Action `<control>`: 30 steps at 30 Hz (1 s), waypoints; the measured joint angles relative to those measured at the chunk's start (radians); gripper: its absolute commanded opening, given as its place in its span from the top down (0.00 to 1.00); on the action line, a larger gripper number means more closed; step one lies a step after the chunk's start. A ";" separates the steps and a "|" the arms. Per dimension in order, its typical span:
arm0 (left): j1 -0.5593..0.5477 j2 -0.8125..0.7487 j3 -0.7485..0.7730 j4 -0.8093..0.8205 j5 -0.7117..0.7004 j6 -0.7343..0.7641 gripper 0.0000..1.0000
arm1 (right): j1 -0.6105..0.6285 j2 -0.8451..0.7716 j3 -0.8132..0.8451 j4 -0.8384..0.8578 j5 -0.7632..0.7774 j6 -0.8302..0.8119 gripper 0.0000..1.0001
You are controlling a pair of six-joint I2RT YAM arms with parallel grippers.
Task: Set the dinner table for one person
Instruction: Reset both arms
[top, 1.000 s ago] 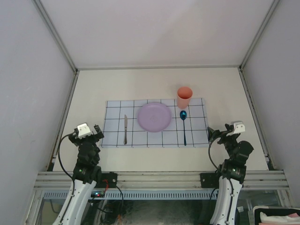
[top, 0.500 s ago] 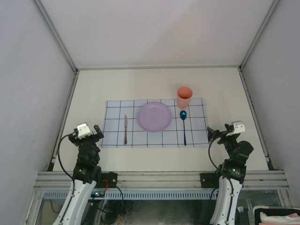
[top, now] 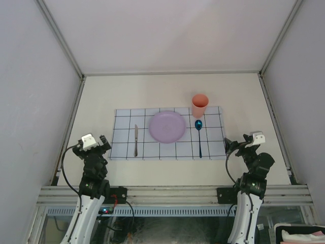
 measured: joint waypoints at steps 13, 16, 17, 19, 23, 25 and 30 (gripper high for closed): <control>0.000 0.000 0.000 0.000 0.013 0.000 0.00 | 0.059 0.000 0.000 0.001 0.049 -0.013 0.00; 0.000 0.000 0.000 0.000 0.014 0.000 0.00 | 0.059 0.000 0.000 0.001 0.053 -0.014 0.00; 0.000 0.000 0.000 0.000 0.014 0.000 0.00 | 0.059 0.000 0.000 0.001 0.055 -0.014 0.00; 0.000 0.000 0.000 0.000 0.014 0.000 0.00 | 0.060 0.000 0.000 0.001 0.056 -0.014 0.00; 0.000 0.000 0.000 0.000 0.014 0.000 0.00 | 0.060 0.000 0.000 0.001 0.060 -0.014 0.00; 0.000 0.000 0.000 0.000 0.014 0.000 0.00 | 0.060 0.000 0.000 0.001 0.061 -0.014 0.00; 0.000 0.000 0.000 0.000 0.014 0.000 0.00 | 0.061 0.000 0.000 0.001 0.064 -0.015 0.00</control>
